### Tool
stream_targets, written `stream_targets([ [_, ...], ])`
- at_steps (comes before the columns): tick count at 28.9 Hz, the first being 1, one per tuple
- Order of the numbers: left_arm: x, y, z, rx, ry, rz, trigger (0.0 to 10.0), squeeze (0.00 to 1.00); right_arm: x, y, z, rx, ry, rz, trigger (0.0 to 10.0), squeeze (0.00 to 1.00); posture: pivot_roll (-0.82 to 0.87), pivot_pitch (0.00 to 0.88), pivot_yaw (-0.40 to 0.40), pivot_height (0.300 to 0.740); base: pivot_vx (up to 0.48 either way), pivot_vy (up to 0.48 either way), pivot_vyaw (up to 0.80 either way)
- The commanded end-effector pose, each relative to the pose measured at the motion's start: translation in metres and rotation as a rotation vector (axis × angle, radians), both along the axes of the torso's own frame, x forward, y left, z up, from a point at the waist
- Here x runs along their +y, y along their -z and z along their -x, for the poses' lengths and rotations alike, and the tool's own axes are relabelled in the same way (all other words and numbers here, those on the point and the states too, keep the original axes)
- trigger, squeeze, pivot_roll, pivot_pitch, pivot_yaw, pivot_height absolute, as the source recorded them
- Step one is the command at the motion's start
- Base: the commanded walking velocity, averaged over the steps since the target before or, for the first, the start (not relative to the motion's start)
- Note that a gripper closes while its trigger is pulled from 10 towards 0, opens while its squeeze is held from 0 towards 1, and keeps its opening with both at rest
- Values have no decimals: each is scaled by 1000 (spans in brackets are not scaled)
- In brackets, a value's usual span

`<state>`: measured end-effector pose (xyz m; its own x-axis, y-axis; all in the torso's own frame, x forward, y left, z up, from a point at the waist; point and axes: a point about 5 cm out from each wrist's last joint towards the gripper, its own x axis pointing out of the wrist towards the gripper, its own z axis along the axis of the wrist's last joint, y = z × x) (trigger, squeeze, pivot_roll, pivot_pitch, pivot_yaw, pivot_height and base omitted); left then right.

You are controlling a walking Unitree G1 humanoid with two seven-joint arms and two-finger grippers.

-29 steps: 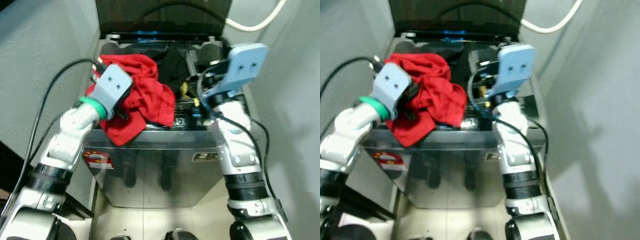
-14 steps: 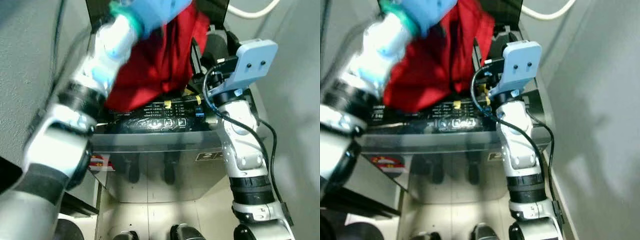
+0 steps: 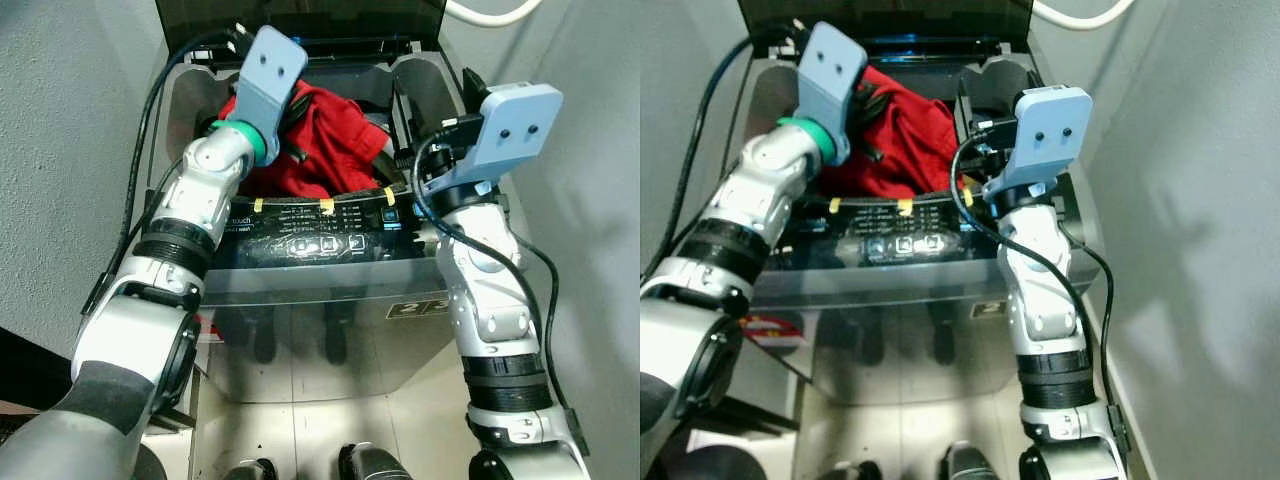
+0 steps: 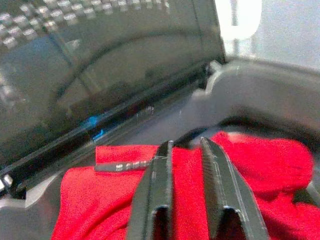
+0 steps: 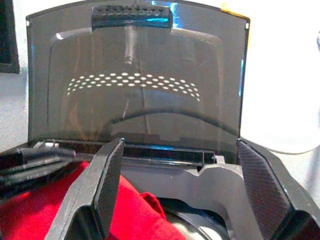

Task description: Clothes washing

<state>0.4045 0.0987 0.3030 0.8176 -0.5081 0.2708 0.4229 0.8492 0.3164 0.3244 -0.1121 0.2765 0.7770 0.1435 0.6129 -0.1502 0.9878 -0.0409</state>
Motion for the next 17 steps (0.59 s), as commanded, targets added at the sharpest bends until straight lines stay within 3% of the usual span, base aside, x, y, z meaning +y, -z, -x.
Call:
stream_targets([
  [1,4,-3,5,-45,38,56,10000,1000,4,-2,1,0,-18,-5,10000,0,-61,100,38,726,0,0,0],
  [3,4,-8,7,-77,58,79,10000,1000,4,-2,1,0,-21,-6,10000,0,-61,100,38,726,0,0,0],
  [5,-1,-17,19,-133,127,115,10000,1000,5,-2,2,1,-24,-7,10000,0,-58,90,41,726,0,0,0],
  [10,-5,-19,28,-141,179,123,10000,1000,4,-1,2,1,-25,-6,10000,0,-64,82,45,726,0,0,0],
  [11,-6,-17,35,-129,215,125,10000,0,3,-1,3,0,-22,-4,10000,0,-64,82,45,726,0,0,0],
  [14,-5,-8,53,-161,211,55,10000,0,0,-1,4,4,-16,-10,10000,0,-59,78,55,726,0,0,0],
  [15,-5,-8,53,-161,211,55,10000,0,0,-1,4,4,-16,-10,10000,0,-59,78,55,726,0,0,0],
  [16,-1,-3,63,-189,170,32,10000,0,-2,2,4,17,-14,-22,10000,0,-53,74,54,726,0,0,0],
  [17,-1,-3,63,-189,170,32,10000,0,-2,2,4,17,-14,-22,10000,0,-53,74,54,726,0,0,0],
])
